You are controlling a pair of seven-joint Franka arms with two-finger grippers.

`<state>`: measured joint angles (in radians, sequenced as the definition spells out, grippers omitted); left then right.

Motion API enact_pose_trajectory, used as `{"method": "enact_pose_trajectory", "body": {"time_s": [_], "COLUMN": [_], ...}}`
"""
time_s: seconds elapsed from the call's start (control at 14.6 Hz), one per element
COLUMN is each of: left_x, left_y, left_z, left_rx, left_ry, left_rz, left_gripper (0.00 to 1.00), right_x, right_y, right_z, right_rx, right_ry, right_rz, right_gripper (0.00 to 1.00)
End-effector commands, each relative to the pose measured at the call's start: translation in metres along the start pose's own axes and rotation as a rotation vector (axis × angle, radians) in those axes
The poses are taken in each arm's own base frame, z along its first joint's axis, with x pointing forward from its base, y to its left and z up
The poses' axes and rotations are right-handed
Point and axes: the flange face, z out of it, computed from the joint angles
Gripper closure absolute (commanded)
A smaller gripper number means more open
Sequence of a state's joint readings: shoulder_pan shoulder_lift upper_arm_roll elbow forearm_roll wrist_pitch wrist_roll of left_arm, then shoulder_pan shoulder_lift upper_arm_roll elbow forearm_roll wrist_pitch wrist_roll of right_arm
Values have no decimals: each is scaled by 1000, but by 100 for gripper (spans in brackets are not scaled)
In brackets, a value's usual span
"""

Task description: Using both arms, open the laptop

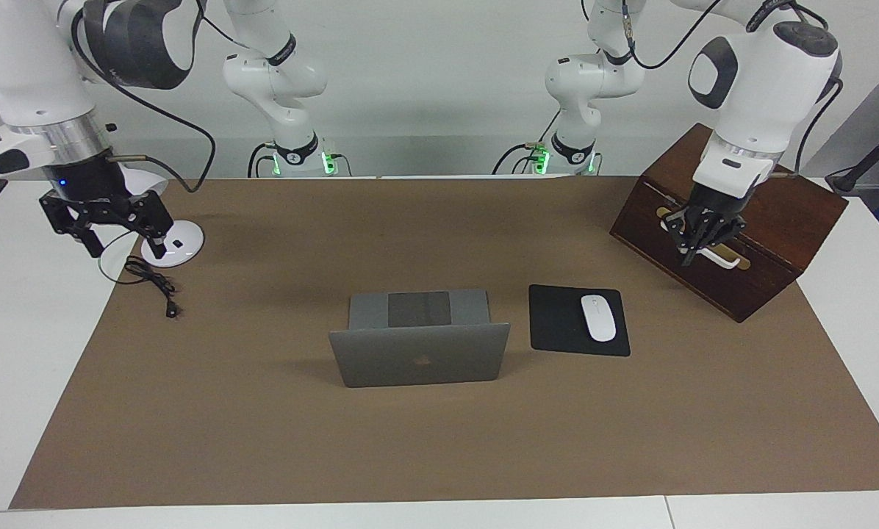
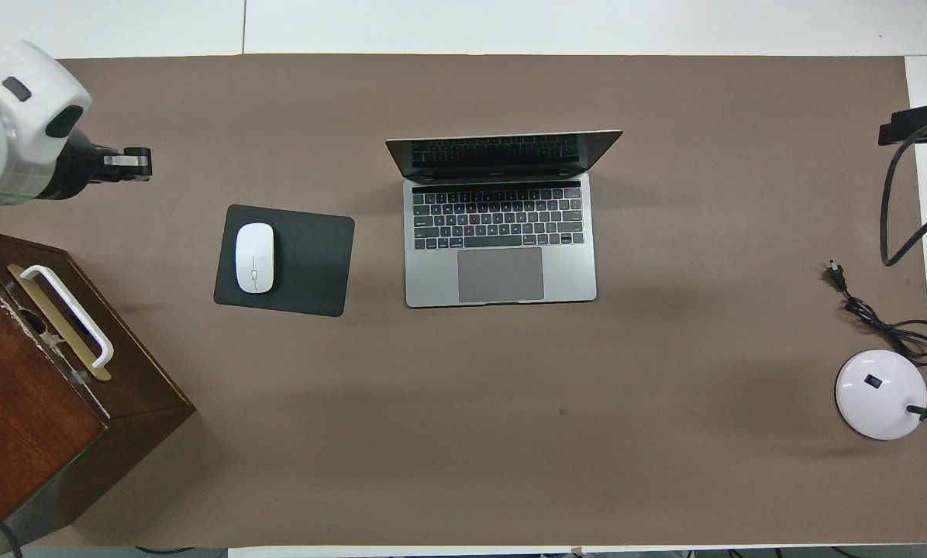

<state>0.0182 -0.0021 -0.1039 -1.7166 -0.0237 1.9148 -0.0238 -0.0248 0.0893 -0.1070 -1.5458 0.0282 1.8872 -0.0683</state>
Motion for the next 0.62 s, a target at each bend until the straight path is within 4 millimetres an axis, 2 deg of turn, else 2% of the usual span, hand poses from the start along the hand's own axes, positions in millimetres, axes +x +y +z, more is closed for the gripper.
{"method": "enact_pose_trajectory", "body": {"time_s": [0.0,0.07,0.14,0.21,0.27,0.55], "left_x": [-9,-10,-14,-18,-22,-38], "left_y": [-13,-13,-14,-14,-16,-23], "left_z": [-33,-41,-45,-51,-53,-68], "left_rx": [3,7,10,10,12,59], "left_ry": [-30,-39,-53,-56,-74,-146], "left_rz": [2,4,2,0,-2,-4], "left_gripper": [100,100,70,25,0,0], "right_x": [-4,-6,-8,-10,-12,-18], "right_y": [0,-2,-2,-4,-4,-5], "right_z": [-5,-7,-7,-8,-6,17], "right_rx": [16,18,19,21,22,19], "right_ry": [-10,-22,-38,-42,-47,-83], "right_rz": [-13,-12,-7,-9,-10,-9], "right_gripper": [0,0,0,0,0,0]}}
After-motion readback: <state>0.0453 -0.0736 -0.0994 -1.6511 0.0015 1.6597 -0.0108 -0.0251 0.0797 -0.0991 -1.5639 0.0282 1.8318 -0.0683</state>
